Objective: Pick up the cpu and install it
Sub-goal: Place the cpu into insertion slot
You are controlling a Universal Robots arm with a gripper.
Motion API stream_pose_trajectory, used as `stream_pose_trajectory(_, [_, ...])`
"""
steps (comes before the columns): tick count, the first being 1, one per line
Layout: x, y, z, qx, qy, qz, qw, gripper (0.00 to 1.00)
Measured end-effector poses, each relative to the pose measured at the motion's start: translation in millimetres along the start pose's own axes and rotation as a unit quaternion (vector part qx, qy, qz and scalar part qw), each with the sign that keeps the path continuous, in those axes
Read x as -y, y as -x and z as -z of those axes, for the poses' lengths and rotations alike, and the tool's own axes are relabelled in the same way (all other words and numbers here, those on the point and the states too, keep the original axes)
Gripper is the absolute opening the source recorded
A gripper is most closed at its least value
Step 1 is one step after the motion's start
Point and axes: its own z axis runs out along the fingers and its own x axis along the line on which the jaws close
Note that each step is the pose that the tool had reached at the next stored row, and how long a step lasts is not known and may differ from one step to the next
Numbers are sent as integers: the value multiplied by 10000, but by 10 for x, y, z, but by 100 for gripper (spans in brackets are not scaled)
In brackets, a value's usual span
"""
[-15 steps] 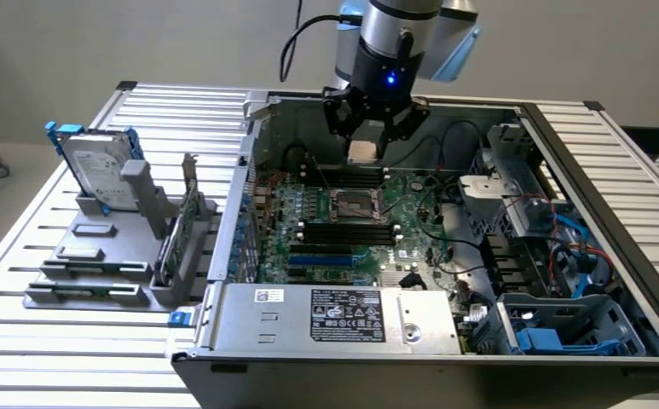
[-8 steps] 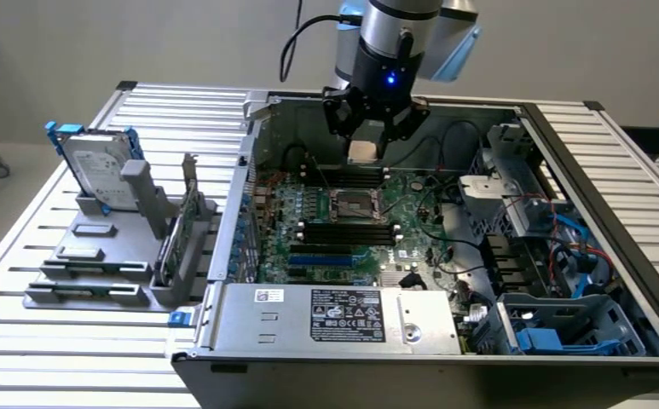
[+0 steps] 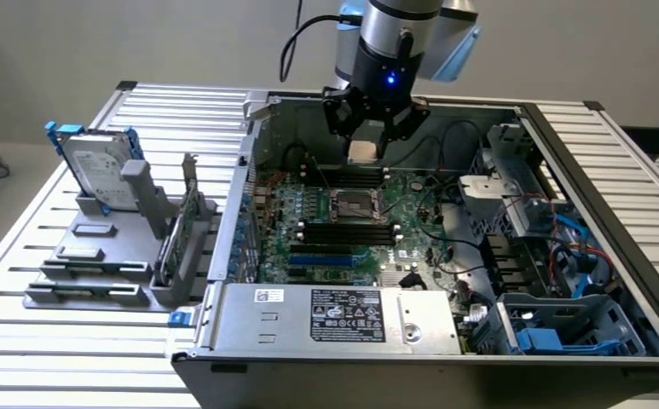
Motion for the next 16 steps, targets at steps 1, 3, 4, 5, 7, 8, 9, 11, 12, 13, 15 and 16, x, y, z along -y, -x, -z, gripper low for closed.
stream_pose_trajectory(1, [0,0,0,0,1,0,10000,55])
stream_pose_trajectory(3, [0,0,0,10,25,-78,10000,55])
stream_pose_trajectory(4, [0,0,0,21,30,-166,9999,55])
stream_pose_trajectory(5, [0,0,0,33,36,-255,9997,55])
stream_pose_trajectory(7, [1,0,-1,57,48,-433,9990,55])
stream_pose_trajectory(8, [1,0,-1,69,54,-530,9986,55])
stream_pose_trajectory(9, [0,0,-1,82,61,-632,9979,55])
stream_pose_trajectory(11, [0,0,-1,106,73,-810,9966,55])
stream_pose_trajectory(12, [0,0,-1,118,78,-904,9958,55])
stream_pose_trajectory(13, [1,0,-1,130,84,-993,9949,55])
stream_pose_trajectory(15, [1,0,-1,153,96,-1169,9930,55])
stream_pose_trajectory(16, [1,0,-2,164,102,-1258,9919,55])
